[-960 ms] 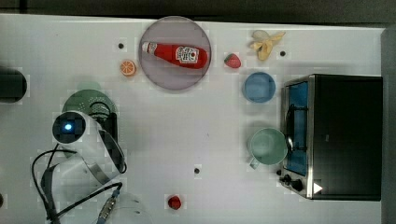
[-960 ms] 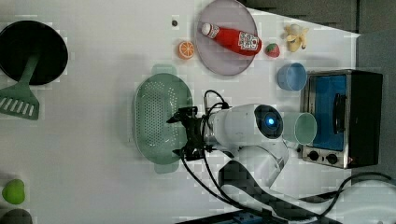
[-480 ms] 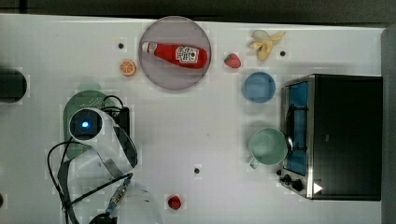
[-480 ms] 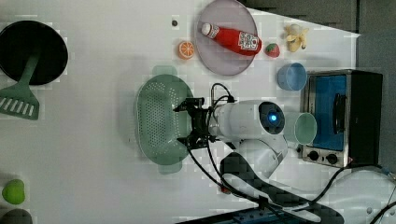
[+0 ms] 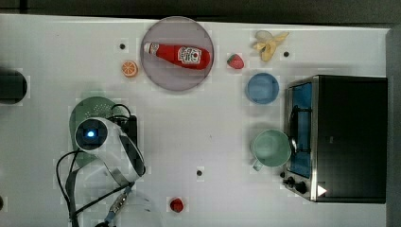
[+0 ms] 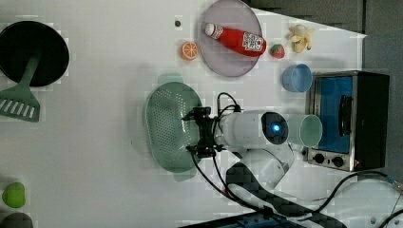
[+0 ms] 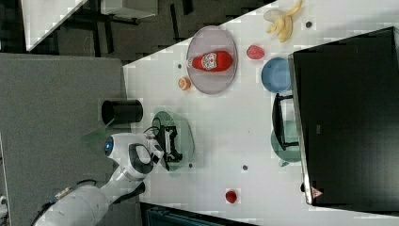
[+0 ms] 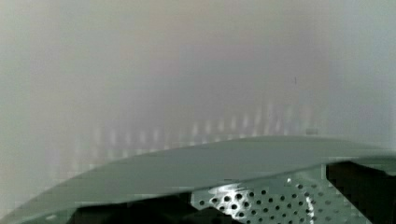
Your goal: Drag strainer left to right.
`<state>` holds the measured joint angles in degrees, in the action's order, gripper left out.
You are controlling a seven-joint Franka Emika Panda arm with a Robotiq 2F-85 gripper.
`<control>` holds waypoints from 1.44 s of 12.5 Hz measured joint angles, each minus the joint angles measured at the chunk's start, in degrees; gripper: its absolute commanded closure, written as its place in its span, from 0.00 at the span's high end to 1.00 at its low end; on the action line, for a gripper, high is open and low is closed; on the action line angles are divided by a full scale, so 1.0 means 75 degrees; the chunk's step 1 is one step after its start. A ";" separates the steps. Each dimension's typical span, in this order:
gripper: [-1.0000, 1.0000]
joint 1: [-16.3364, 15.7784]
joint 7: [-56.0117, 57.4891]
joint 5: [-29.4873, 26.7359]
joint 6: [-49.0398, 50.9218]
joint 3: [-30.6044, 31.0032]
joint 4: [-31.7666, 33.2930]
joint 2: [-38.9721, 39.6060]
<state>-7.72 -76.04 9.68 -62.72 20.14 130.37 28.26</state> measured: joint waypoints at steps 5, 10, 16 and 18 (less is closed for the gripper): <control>1.00 0.0070 0.0082 0.0026 -0.0030 -0.0699 0.0269 -0.0464; 1.00 0.0365 0.0821 -0.0167 0.0075 -0.1529 0.0612 -0.0796; 1.00 0.0424 0.1738 0.0004 0.0239 -0.2621 0.0806 -0.0806; 1.00 0.0455 0.2141 0.0062 0.0254 -0.3076 0.1074 -0.0998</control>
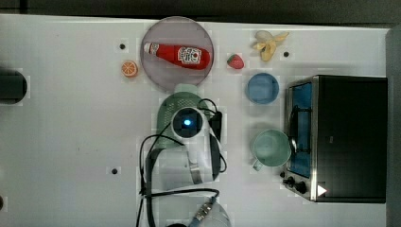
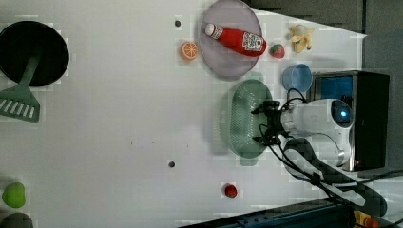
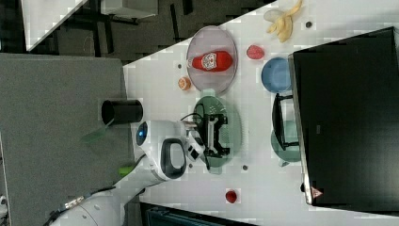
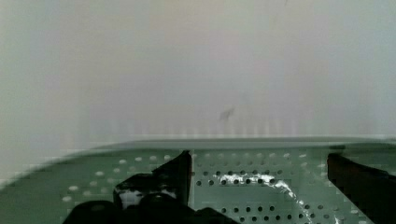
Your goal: Drag strainer left to right.
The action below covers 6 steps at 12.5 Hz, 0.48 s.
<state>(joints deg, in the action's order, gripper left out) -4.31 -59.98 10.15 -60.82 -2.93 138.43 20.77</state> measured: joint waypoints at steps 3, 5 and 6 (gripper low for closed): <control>1.00 0.0156 0.0351 -0.0134 -0.0321 -0.0453 0.0015 0.0067; 1.00 0.0159 0.0701 -0.0094 -0.0246 -0.0764 -0.0090 0.0076; 1.00 0.0162 0.0921 -0.0095 -0.0179 -0.0944 -0.0060 0.0071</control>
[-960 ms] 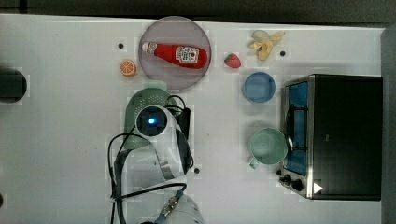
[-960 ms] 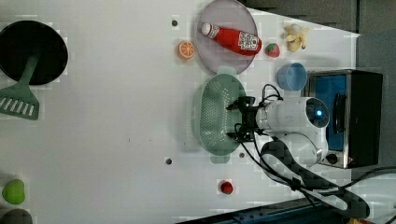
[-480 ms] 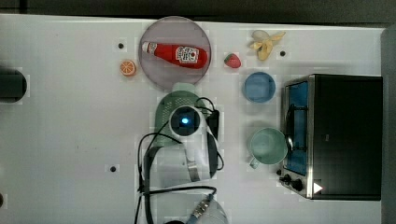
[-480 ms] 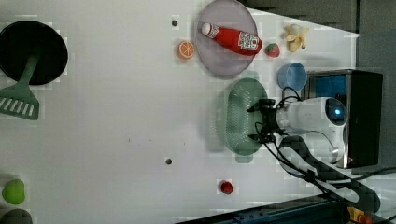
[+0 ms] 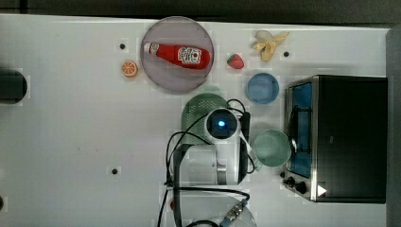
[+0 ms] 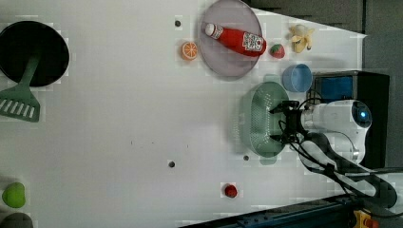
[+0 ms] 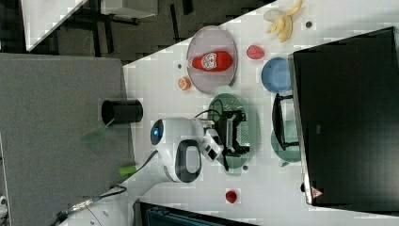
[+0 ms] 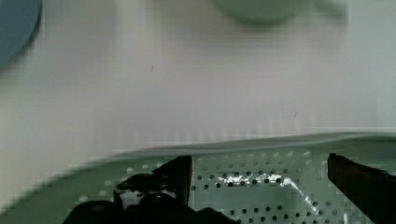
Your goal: Drag strainer left to right.
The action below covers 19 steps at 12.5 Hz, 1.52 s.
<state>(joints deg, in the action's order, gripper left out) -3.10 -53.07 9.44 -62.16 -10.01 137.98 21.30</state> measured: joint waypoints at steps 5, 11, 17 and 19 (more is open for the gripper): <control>1.00 0.0084 0.0709 0.0083 -0.0082 -0.0394 -0.0134 0.0045; 1.00 -0.0033 0.2697 -0.0018 0.1071 0.0035 -0.0045 -0.1080; 1.00 -0.0204 0.5075 -0.1156 0.4390 0.0429 -0.0985 -0.3652; 1.00 -0.0169 0.5648 -0.1264 0.5260 0.0422 -0.1462 -0.4470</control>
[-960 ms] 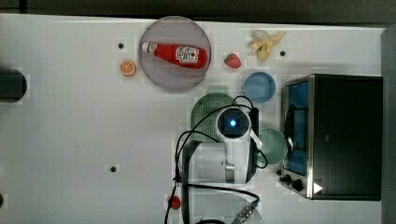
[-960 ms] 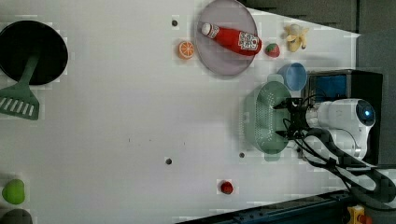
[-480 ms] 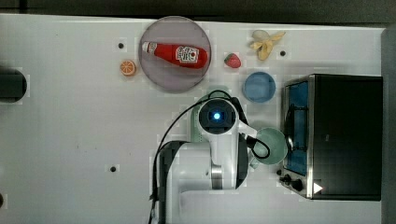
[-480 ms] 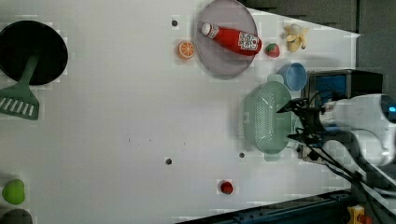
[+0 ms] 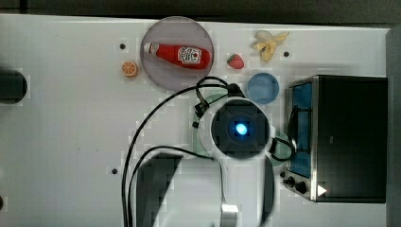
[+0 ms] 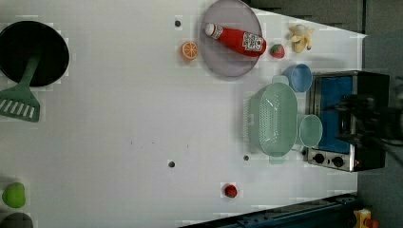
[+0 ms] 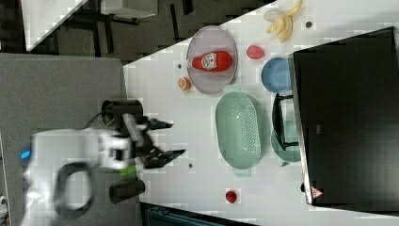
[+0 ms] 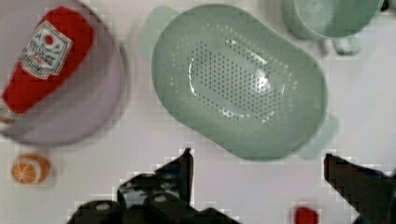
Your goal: Drag strainer left to right.
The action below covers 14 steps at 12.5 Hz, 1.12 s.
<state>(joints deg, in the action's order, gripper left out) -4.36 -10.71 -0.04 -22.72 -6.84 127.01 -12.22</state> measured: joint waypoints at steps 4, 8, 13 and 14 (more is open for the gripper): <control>1.00 0.0125 0.0389 0.0208 0.1736 -0.0118 -0.0910 -0.1211; 1.00 0.0136 0.0559 0.0112 0.2744 -0.0302 -0.1313 -0.1243; 1.00 0.0078 0.0717 0.0077 0.2853 -0.0036 -0.1194 -0.0933; 1.00 0.0028 0.0717 0.0159 0.2853 -0.0042 -0.1179 -0.0906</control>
